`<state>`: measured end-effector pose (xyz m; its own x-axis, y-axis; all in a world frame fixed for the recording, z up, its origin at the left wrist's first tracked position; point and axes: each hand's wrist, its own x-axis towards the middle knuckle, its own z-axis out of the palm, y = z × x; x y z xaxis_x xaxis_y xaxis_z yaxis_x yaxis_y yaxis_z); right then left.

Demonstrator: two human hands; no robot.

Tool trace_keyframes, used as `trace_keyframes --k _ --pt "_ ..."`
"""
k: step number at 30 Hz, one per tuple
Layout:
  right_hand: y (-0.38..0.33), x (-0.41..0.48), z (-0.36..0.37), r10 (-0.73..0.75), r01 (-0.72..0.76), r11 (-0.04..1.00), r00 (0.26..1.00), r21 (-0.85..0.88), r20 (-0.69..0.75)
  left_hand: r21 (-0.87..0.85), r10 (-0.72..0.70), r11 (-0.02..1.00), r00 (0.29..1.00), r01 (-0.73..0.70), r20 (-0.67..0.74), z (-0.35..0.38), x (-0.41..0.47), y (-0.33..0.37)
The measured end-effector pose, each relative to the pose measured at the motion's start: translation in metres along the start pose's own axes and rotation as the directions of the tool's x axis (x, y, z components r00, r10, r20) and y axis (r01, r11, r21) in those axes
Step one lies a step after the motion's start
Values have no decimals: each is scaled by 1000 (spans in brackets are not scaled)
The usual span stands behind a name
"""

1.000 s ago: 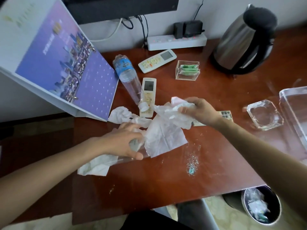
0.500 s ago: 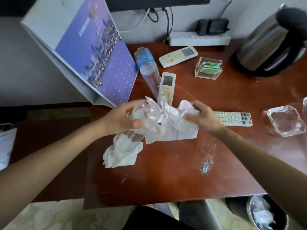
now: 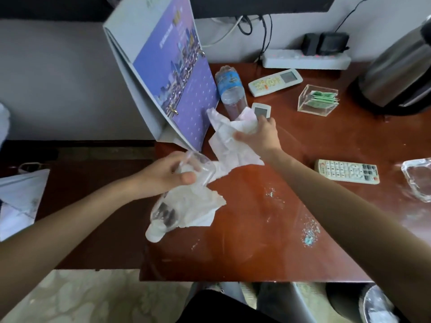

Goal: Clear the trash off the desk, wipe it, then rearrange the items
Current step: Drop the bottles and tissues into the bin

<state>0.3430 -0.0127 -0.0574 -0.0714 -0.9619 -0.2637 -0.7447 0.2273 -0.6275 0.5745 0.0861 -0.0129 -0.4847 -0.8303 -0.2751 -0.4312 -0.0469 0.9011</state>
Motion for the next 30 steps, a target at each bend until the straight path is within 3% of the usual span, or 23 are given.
trace_keyframes --k 5,8,14,16,20,26,30 --pt "2 2 -3 -14 17 990 1000 140 -18 276 -314 922 942 272 121 19 4 -35" --pt "2 1 -6 -41 43 992 999 117 -22 455 -410 834 903 313 130 34 8 -36" --pt "10 0 -14 60 -54 986 998 160 -37 616 -314 752 949 233 24 67 15 -36" --pt "16 -4 -23 104 -104 964 994 244 10 606 -277 769 961 205 26 66 18 -38" --pt "38 -18 -48 151 -195 777 981 599 123 474 -273 849 962 233 17 58 25 -38" --pt "75 -40 -80 188 -208 691 977 692 106 180 -259 951 966 250 28 53 48 -6" --pt "100 -61 -103 240 -234 692 967 683 87 145 -227 966 970 214 86 52 72 37"
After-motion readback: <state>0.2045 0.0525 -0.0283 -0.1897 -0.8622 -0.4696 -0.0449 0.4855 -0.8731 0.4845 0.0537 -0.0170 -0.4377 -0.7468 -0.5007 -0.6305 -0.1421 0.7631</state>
